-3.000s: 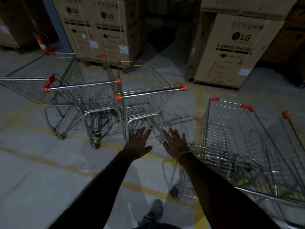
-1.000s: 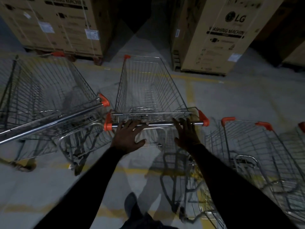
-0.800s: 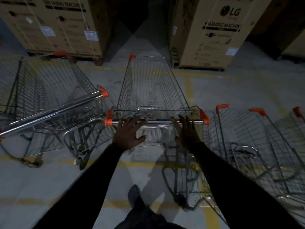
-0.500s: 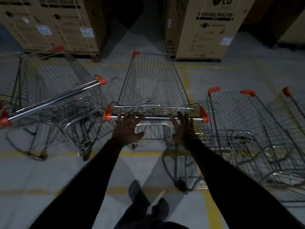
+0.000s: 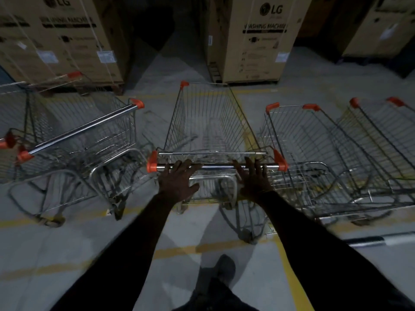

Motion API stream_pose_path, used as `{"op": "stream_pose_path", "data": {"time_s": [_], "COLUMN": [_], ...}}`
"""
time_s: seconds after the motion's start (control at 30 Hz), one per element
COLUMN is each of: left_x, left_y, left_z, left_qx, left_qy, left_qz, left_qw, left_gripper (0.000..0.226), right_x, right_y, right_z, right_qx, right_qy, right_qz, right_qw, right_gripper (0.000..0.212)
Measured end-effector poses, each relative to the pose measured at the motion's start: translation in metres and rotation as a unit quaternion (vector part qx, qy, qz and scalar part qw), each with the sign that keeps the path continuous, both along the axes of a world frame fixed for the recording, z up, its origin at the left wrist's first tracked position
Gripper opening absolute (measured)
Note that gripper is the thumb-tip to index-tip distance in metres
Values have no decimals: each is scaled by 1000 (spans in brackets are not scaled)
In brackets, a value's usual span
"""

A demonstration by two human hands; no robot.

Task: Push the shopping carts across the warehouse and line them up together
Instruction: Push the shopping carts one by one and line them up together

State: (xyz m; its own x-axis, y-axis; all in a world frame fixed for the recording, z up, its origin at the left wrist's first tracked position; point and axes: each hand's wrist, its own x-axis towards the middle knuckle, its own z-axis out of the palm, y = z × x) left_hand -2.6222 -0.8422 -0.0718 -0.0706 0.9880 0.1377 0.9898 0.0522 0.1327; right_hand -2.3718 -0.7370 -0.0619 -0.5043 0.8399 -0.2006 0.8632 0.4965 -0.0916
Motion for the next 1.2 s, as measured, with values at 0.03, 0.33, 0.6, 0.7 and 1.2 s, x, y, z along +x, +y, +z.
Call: {"op": "stream_pose_path", "data": {"time_s": [0.03,0.33,0.6,0.7,1.2], "left_x": [2,26,53,62,104], "left_y": [-10,-96,-149,-163,-234], "left_z": [0,-1,-7,-7,-6], "left_qx": [-1,11,16,5,2], "left_qy": [2,-20,-12,-9,6], "left_qz": [-1,-16,-5,13,43], "left_qw": [1000,1000,1000,1000,999], "left_gripper": [69,69,73,72,74], "right_x": [2,28,50,58,93], "right_y": [-13,-103,-146,-160,-215], "right_z": [2,5,4,9,4], "right_qx": [0,-22,-19,-23,-13], "right_qy": [3,14,12,19,34], "right_qz": [-4,-7,2,8,36], "right_qw": [1000,1000,1000,1000,999], "right_gripper": [101,107,98,98,112]}}
